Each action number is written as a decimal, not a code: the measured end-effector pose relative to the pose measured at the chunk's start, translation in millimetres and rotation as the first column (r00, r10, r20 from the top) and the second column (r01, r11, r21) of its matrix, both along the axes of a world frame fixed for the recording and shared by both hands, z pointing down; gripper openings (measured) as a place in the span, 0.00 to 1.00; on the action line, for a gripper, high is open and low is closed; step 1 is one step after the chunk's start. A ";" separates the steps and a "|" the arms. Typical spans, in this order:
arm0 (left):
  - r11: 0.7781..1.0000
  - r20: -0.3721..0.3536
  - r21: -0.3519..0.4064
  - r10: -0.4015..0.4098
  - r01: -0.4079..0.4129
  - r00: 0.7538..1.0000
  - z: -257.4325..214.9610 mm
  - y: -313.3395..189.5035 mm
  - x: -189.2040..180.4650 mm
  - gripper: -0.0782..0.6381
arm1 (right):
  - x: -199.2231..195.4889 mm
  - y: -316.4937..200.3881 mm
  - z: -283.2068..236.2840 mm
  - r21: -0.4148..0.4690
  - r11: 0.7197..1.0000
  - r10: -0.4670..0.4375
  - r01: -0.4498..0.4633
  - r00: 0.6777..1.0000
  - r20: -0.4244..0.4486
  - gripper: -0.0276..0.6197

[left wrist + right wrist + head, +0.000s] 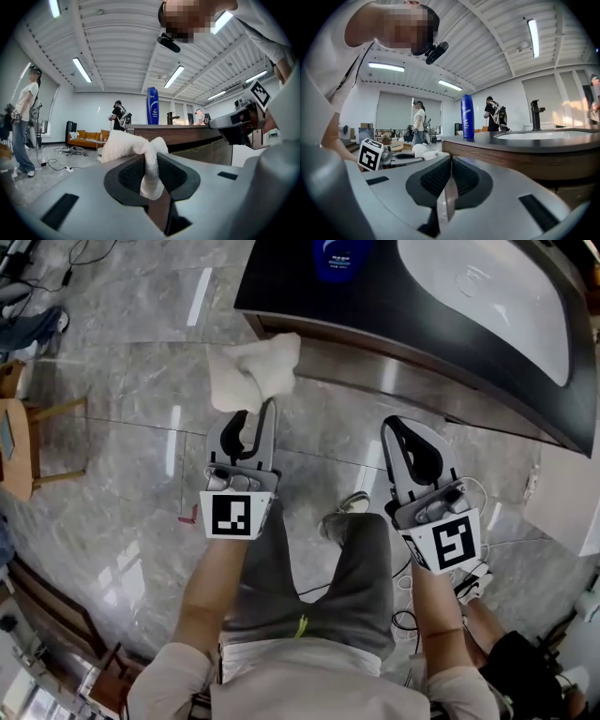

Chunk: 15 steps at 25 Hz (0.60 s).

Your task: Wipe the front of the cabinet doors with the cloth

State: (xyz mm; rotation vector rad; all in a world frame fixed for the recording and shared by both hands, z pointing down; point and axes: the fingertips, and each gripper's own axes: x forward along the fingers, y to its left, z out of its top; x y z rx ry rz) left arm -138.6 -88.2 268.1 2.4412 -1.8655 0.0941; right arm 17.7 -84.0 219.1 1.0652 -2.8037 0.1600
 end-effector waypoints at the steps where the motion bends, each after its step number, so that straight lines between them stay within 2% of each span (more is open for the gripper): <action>1: 1.000 0.007 0.017 0.002 -0.003 1.000 9.7 -3.0 1.5 0.23 | 0.2 -2.5 11.9 0.012 1.000 0.004 -0.004 1.000 -0.001 0.10; 6: 0.996 0.035 0.087 -0.002 -0.001 0.999 36.4 -12.4 4.2 0.23 | -6.4 -9.1 54.3 0.062 0.998 -0.004 0.003 1.000 0.006 0.10; 9: 0.997 0.041 0.078 0.010 -0.013 0.999 46.6 -14.2 11.5 0.23 | -7.0 -12.2 74.4 0.079 0.997 -0.020 0.019 1.000 0.006 0.10; 15: 0.994 0.150 0.106 0.024 -0.040 0.988 69.6 -18.9 3.9 0.23 | -22.9 -23.7 109.4 0.141 0.990 -0.022 0.020 1.000 0.012 0.10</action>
